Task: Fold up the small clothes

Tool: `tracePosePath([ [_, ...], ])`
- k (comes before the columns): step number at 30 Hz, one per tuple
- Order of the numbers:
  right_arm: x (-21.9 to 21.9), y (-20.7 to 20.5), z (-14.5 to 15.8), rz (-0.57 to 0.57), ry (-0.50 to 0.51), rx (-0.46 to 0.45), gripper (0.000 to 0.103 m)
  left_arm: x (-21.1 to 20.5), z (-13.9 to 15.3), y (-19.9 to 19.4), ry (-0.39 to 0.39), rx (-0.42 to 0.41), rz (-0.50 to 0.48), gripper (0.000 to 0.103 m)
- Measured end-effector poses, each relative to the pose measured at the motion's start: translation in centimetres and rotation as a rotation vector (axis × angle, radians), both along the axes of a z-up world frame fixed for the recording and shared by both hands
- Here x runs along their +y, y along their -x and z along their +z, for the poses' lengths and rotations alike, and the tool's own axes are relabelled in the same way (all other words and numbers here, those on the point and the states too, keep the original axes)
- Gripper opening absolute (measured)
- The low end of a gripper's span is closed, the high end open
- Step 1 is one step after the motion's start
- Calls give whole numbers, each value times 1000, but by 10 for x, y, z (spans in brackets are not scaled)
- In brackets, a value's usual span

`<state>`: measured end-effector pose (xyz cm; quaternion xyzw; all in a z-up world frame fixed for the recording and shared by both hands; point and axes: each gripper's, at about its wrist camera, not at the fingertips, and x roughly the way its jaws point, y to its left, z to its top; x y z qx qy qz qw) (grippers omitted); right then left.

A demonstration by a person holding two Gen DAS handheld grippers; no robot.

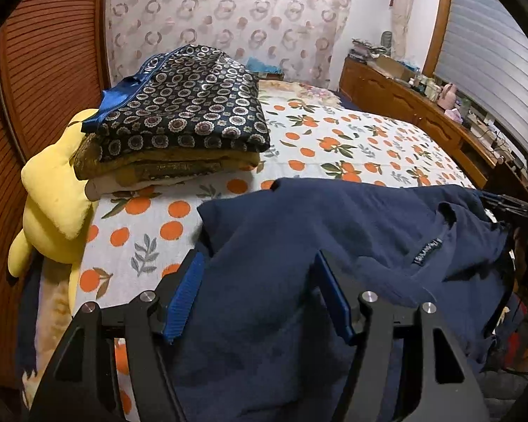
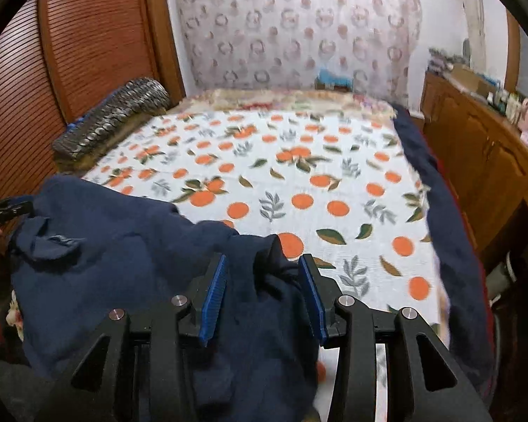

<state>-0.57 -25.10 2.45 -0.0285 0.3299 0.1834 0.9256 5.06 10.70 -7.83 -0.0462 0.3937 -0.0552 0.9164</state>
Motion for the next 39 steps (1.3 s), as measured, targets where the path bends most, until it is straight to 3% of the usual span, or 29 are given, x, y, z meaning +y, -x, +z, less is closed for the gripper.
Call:
tracePosePath([
  [12,-5,-26,-8,27,-107,72,46,7,-3,-36,11,34,25,66],
  [20,-1,-23,-12,19,-89,59,46,13,-7,-54,16,75,32,66],
  [30,-1,-22,-12,20,-87,57,46,32,9,-55,39,33,103,66],
  [39,0,-22,-12,20,-77,55,46,35,-13,-61,46,107,110,65],
])
